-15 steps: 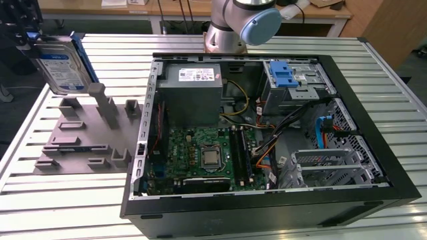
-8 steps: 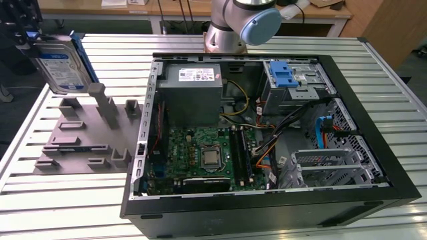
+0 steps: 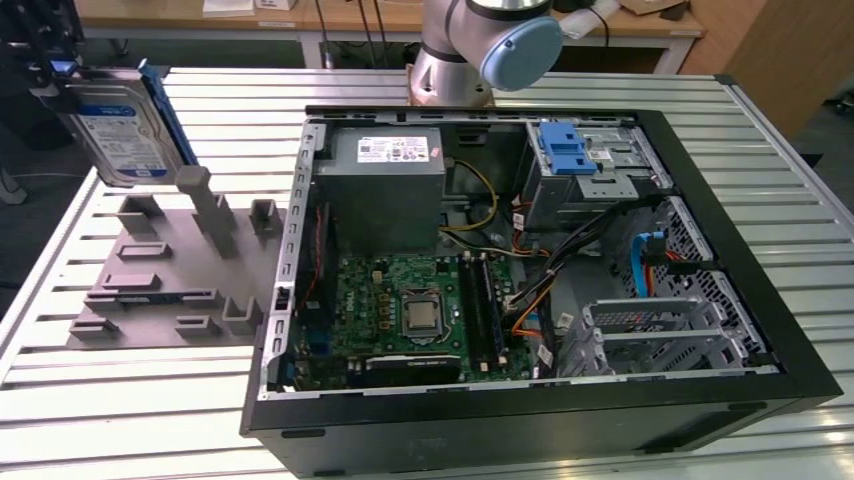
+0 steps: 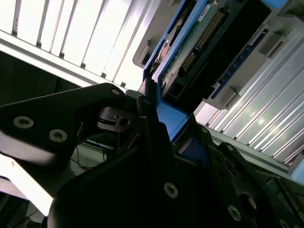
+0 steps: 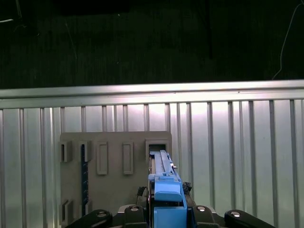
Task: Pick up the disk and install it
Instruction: 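Pick up the disk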
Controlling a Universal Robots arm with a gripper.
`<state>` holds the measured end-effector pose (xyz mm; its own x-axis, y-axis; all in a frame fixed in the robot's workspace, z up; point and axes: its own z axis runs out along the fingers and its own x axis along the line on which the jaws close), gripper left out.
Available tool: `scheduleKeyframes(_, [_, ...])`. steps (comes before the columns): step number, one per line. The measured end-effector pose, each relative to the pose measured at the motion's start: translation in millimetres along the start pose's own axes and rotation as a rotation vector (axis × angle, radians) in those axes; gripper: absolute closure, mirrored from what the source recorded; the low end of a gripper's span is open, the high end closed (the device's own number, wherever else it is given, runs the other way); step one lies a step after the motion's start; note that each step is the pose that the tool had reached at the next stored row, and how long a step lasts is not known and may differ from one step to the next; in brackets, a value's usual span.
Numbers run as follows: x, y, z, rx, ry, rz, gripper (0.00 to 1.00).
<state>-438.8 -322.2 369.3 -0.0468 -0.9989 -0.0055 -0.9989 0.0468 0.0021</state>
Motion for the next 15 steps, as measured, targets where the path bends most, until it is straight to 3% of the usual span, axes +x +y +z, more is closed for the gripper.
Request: scheduleKeyframes(15, [-0.1, 0.0, -5.5, 0.0000, 0.0000, 0.000, 0.64])
